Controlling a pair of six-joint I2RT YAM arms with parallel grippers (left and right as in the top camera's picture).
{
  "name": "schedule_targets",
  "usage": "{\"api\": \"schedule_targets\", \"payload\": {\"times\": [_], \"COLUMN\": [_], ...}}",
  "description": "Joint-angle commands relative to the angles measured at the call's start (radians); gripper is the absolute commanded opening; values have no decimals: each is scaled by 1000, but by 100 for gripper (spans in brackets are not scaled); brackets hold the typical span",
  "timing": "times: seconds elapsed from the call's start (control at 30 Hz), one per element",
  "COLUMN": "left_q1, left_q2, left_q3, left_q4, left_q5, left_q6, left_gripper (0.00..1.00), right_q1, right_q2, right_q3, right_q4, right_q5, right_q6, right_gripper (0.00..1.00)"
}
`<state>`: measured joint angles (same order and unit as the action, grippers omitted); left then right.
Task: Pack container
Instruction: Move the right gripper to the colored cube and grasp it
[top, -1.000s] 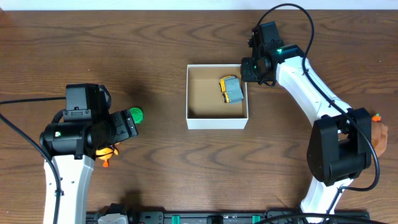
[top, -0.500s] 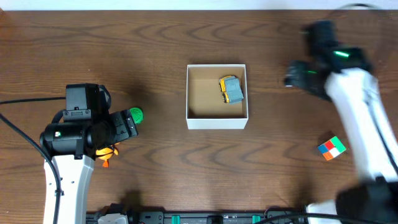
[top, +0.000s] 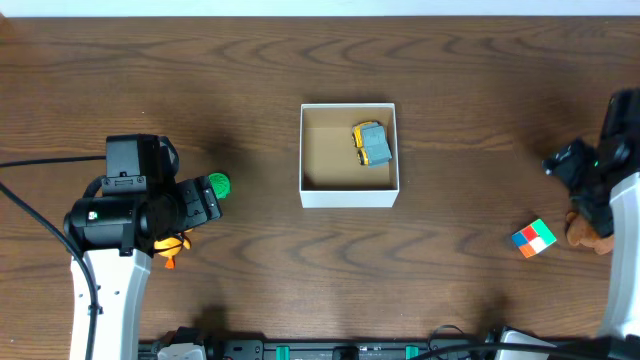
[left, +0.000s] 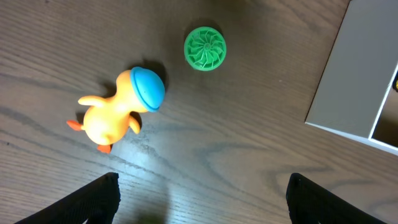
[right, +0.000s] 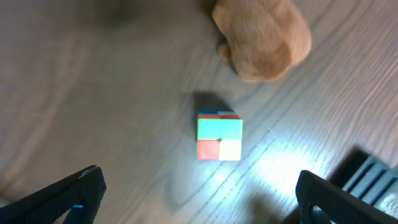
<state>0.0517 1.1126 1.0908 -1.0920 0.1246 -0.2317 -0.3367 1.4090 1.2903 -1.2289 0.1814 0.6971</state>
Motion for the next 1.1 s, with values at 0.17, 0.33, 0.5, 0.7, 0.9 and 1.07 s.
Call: {"api": "schedule_targets", "payload": {"times": [0.17,0.33,0.5,0.7,0.9,1.07], "left_q1": [5,5,5,5,5,5], "left_q2": [-2,-2,-2,-2,-2,-2], "left_q3": [18,18,18,18,18,18], "left_q4": [0,0,0,0,0,0], "left_q5": [-5,-5,-5,-5,-5,-5], "left_q6": [9,9,9,9,9,9], "left_gripper": [86,86,86,86,86,86], "right_q1": [-66,-66,-66,-66,-66,-66], "right_q2": [8,10,11,24,34,34], "right_q3": [-308,-415,-506,-576,-581,-581], "right_q4": [224,339,477,577,587,582], "right_q5": [-32,-32,-32,-59,-59,-60], "right_q6": [7,2,-1,-6,-7,-7], "right_gripper": [99,99,99,97,91,74]}}
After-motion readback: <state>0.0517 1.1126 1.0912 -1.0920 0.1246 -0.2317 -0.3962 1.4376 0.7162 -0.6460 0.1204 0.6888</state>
